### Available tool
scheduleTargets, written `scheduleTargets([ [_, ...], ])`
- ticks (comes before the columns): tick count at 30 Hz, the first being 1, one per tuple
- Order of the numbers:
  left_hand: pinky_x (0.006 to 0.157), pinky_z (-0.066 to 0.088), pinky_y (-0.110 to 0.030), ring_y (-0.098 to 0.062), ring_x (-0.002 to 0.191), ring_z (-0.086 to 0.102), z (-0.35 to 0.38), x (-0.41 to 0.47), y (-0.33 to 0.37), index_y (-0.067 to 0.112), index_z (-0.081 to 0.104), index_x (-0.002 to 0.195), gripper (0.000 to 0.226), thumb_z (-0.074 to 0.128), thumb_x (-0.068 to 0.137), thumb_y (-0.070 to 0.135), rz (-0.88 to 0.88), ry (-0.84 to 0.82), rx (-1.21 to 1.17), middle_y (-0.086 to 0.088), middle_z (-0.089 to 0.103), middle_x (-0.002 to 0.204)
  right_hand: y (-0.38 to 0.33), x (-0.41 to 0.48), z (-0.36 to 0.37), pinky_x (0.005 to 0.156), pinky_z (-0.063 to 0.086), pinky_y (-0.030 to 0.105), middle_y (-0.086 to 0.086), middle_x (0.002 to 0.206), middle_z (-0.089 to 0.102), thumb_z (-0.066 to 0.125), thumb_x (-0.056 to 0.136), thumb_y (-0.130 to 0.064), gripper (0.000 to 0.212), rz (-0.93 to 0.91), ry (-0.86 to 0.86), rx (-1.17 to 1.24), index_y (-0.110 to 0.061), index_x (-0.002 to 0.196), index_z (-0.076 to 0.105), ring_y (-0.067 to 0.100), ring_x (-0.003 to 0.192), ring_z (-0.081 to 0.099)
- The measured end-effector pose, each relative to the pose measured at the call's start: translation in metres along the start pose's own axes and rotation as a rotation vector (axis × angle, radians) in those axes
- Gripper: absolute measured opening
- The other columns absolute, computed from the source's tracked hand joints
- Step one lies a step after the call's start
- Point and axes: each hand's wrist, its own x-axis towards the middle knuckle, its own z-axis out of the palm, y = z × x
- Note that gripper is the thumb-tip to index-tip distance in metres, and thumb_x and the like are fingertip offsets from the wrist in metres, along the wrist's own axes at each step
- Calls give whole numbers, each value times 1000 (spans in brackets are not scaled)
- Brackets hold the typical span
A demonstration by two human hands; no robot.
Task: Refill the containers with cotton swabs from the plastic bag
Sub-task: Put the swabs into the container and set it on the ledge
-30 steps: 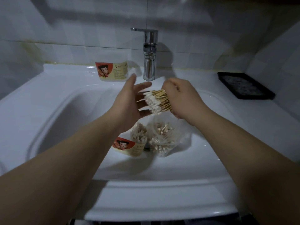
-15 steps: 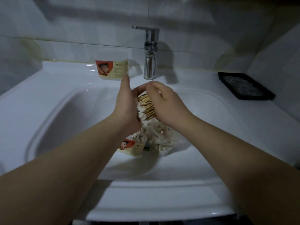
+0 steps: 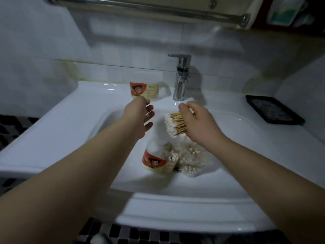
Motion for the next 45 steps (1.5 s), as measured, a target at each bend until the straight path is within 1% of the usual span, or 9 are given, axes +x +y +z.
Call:
scheduleTargets([
  [6, 90, 47, -41, -23, 110, 61, -23, 31, -10, 16, 64, 120, 26, 50, 99, 22, -63, -2, 185, -4, 66, 118, -20, 7, 25, 66, 43, 31, -4, 74, 60, 46, 102, -54, 32, 38, -160, -209, -25, 98, 60, 17, 66, 57],
  [9, 89, 53, -42, -29, 110, 63, -28, 47, -26, 13, 60, 108, 18, 55, 96, 26, -71, 12, 344, -12, 66, 118, -18, 9, 40, 69, 47, 31, -4, 77, 60, 50, 100, -53, 30, 80, -190, -308, -25, 99, 61, 18, 69, 58],
  [16, 95, 55, -40, -30, 99, 69, -31, 61, -45, 7, 62, 109, 23, 53, 98, 25, -175, -175, 589, -13, 71, 106, 2, 5, 56, 66, 37, 32, 5, 99, 65, 51, 100, -53, 36, 147, -214, -475, -19, 104, 59, 25, 89, 59],
  [20, 74, 52, -34, -24, 83, 66, -27, 62, -44, 9, 61, 95, 13, 50, 99, 17, -137, -194, 616, -8, 69, 89, -3, 3, 56, 49, 34, 25, -1, 87, 63, 50, 101, -53, 34, 165, -268, -471, -20, 102, 57, 11, 65, 59],
  [24, 83, 58, -38, -27, 98, 70, -29, 68, -46, 5, 65, 106, 16, 54, 100, 15, -109, -191, 653, -12, 73, 105, -3, -1, 56, 50, 36, 27, -2, 81, 61, 49, 102, -54, 32, 157, -318, -502, -23, 97, 53, 11, 61, 60],
  [31, 95, 55, -43, -28, 104, 68, -29, 69, -45, 6, 67, 107, 19, 54, 102, 19, -108, -221, 633, -11, 72, 109, -2, -4, 60, 68, 38, 34, 2, 96, 60, 52, 99, -53, 32, 65, -336, -632, -22, 98, 57, 27, 96, 60],
  [36, 91, 56, -42, -27, 105, 68, -30, 70, -44, 9, 65, 106, 15, 54, 102, 19, -111, -237, 627, -10, 72, 109, -7, -5, 62, 72, 41, 36, 0, 94, 62, 44, 97, -66, 45, 39, -311, -640, -25, 104, 61, 25, 90, 57],
  [39, 93, 55, -43, -27, 102, 69, -31, 72, -44, 10, 66, 104, 15, 56, 101, 21, -117, -248, 611, -9, 72, 107, -8, -4, 58, 74, 50, 37, 4, 83, 67, 37, 103, -56, 43, 43, -314, -619, -22, 101, 64, 29, 85, 66],
  [45, 95, 54, -44, -26, 98, 66, -33, 75, -45, 10, 65, 104, 17, 54, 103, 23, -118, -265, 589, -4, 71, 99, -4, -2, 48, 71, 52, 25, -7, 88, 64, 56, 94, -21, 17, -39, -399, -602, -25, 99, 71, 14, 75, 61],
])
